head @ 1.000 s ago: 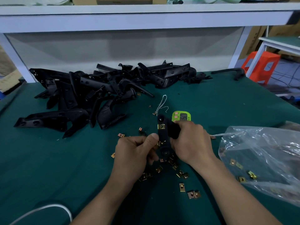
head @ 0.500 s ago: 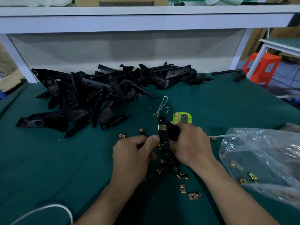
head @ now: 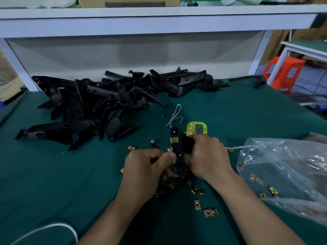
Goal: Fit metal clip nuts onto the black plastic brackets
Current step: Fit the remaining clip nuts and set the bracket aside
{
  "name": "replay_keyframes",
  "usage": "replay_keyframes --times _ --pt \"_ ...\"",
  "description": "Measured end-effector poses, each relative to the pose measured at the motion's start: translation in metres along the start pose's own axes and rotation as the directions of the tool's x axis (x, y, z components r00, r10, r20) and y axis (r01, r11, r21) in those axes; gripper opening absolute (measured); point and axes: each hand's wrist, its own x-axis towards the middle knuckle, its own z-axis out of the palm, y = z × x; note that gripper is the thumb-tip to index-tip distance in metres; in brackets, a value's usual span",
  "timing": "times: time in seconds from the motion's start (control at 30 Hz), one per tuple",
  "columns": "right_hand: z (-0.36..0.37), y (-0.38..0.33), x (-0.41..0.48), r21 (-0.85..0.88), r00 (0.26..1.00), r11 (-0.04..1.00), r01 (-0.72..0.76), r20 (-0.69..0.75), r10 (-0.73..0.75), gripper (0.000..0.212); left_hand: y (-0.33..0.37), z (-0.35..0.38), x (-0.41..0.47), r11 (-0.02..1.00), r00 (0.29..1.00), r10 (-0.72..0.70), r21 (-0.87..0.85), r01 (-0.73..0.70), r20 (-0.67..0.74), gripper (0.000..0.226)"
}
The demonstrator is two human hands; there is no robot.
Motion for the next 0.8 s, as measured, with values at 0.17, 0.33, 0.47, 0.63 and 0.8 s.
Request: replay_keyframes --times 0.17,0.33,0.47,0.63,0.8 --pt "-0.003 -0.005 -0.003 -0.066 0.999 0.998 -0.006 -0.04 0.003 0.02 -0.001 0.006 -0.003 0.999 0.997 -0.028 -0.018 0.026 -0.067 0.033" --pt "0.0 -0.014 -0.009 -0.108 0.998 0.994 -0.013 -0.061 0.007 0.016 -0.002 0.012 -0.009 0.998 0.991 0.012 0.069 -0.002 -0.137 0.042" --pt "0.002 -0.017 -0.01 -0.076 0.997 0.995 -0.07 -0.045 0.067 0.017 -0.001 0.016 -0.012 0.991 0.99 0.031 0.132 -0.012 -0.14 0.042" --pt "0.006 -0.018 -0.012 -0.085 0.997 0.993 -0.081 -0.018 0.08 0.028 0.002 0.021 -0.015 0.979 0.989 0.034 0.206 -0.003 -0.145 0.033" --pt "0.007 -0.02 -0.013 -0.037 0.994 0.995 -0.093 -0.052 0.091 0.04 0.002 0.018 -0.012 0.972 0.976 0.08 0.232 -0.032 -0.2 0.053"
